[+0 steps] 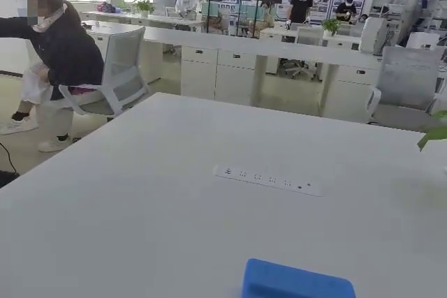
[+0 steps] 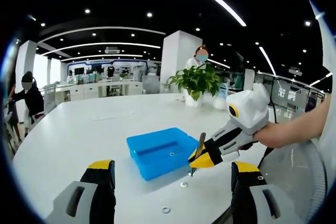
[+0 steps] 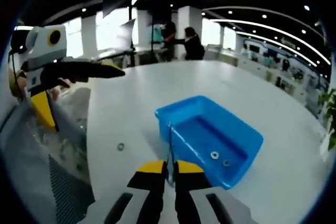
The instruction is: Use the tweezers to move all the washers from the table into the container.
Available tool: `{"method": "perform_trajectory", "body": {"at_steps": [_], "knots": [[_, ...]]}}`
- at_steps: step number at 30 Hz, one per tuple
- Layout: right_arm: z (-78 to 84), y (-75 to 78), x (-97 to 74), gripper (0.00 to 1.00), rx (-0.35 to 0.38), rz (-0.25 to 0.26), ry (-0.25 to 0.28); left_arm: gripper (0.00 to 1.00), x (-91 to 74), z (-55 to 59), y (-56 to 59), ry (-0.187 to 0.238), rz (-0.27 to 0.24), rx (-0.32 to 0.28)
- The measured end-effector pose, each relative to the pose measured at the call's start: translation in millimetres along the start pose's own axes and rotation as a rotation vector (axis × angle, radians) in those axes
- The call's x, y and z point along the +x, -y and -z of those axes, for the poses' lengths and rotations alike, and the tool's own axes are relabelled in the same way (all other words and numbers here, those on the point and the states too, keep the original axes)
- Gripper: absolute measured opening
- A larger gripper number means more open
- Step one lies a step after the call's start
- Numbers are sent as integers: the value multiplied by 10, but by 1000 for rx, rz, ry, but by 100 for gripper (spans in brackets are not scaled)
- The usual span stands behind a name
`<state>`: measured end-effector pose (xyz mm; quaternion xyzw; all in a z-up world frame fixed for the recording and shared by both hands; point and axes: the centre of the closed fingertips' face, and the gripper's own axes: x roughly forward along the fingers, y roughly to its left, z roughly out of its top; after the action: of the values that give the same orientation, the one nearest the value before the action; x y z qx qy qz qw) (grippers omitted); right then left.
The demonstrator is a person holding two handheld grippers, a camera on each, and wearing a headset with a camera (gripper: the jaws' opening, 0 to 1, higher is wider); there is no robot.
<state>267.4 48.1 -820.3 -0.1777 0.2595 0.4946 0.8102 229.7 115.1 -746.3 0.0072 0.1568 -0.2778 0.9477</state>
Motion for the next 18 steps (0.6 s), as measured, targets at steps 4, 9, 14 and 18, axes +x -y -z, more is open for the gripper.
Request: {"method": "perform_trajectory", "body": {"at_steps": [4,9,14,18], "knots": [[-9,24,2,2,19,8,9,93,1,-6,2,4,1,-1],[-130,2,-60,3,48,-11,35,93,-3,-15,-2,9,-3,-2],[-366,7,-137,3,71,-35,70,93,-4,-23,1,11,-2,1],[-557,4,-187,3,106,-71,104,93,-5,-27,-1,13,-2,-1]]}}
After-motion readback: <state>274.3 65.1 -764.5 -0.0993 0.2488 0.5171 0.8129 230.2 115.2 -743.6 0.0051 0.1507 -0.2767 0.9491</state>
